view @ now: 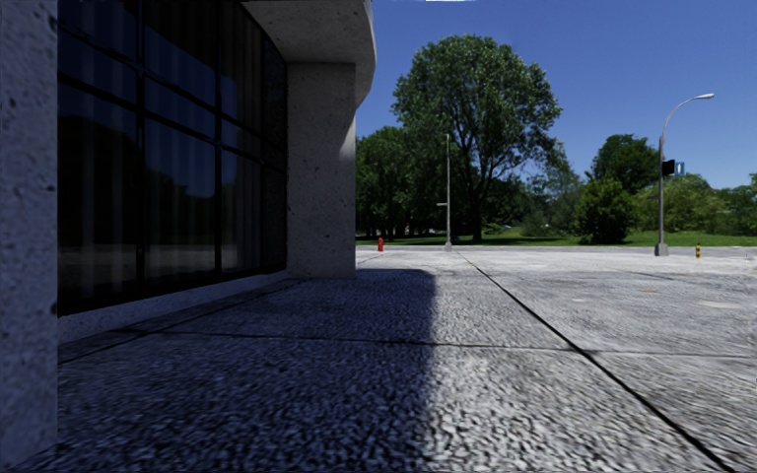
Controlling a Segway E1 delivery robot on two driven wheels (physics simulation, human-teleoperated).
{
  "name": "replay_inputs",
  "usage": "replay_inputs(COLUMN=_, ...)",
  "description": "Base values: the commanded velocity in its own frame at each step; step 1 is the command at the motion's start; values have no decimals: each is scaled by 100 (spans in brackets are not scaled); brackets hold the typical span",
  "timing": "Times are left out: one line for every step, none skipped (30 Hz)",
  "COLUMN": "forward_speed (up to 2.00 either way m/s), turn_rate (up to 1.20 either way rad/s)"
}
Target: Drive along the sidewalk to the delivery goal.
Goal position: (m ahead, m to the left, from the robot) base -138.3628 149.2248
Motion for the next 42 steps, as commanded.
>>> replay_inputs(forward_speed=200, turn_rate=-57)
replay_inputs(forward_speed=200, turn_rate=-57)
replay_inputs(forward_speed=200, turn_rate=-57)
replay_inputs(forward_speed=200, turn_rate=-57)
replay_inputs(forward_speed=200, turn_rate=-57)
replay_inputs(forward_speed=200, turn_rate=-57)
replay_inputs(forward_speed=200, turn_rate=-57)
replay_inputs(forward_speed=200, turn_rate=-57)
replay_inputs(forward_speed=200, turn_rate=-57)
replay_inputs(forward_speed=200, turn_rate=-11)
replay_inputs(forward_speed=200, turn_rate=0)
replay_inputs(forward_speed=200, turn_rate=0)
replay_inputs(forward_speed=200, turn_rate=0)
replay_inputs(forward_speed=200, turn_rate=0)
replay_inputs(forward_speed=200, turn_rate=0)
replay_inputs(forward_speed=200, turn_rate=0)
replay_inputs(forward_speed=200, turn_rate=0)
replay_inputs(forward_speed=200, turn_rate=0)
replay_inputs(forward_speed=200, turn_rate=0)
replay_inputs(forward_speed=200, turn_rate=0)
replay_inputs(forward_speed=200, turn_rate=0)
replay_inputs(forward_speed=200, turn_rate=0)
replay_inputs(forward_speed=200, turn_rate=0)
replay_inputs(forward_speed=200, turn_rate=0)
replay_inputs(forward_speed=200, turn_rate=0)
replay_inputs(forward_speed=200, turn_rate=0)
replay_inputs(forward_speed=200, turn_rate=0)
replay_inputs(forward_speed=200, turn_rate=0)
replay_inputs(forward_speed=200, turn_rate=0)
replay_inputs(forward_speed=200, turn_rate=0)
replay_inputs(forward_speed=200, turn_rate=0)
replay_inputs(forward_speed=200, turn_rate=0)
replay_inputs(forward_speed=200, turn_rate=0)
replay_inputs(forward_speed=200, turn_rate=0)
replay_inputs(forward_speed=200, turn_rate=0)
replay_inputs(forward_speed=200, turn_rate=0)
replay_inputs(forward_speed=200, turn_rate=0)
replay_inputs(forward_speed=200, turn_rate=0)
replay_inputs(forward_speed=200, turn_rate=0)
replay_inputs(forward_speed=200, turn_rate=0)
replay_inputs(forward_speed=200, turn_rate=0)
replay_inputs(forward_speed=200, turn_rate=0)
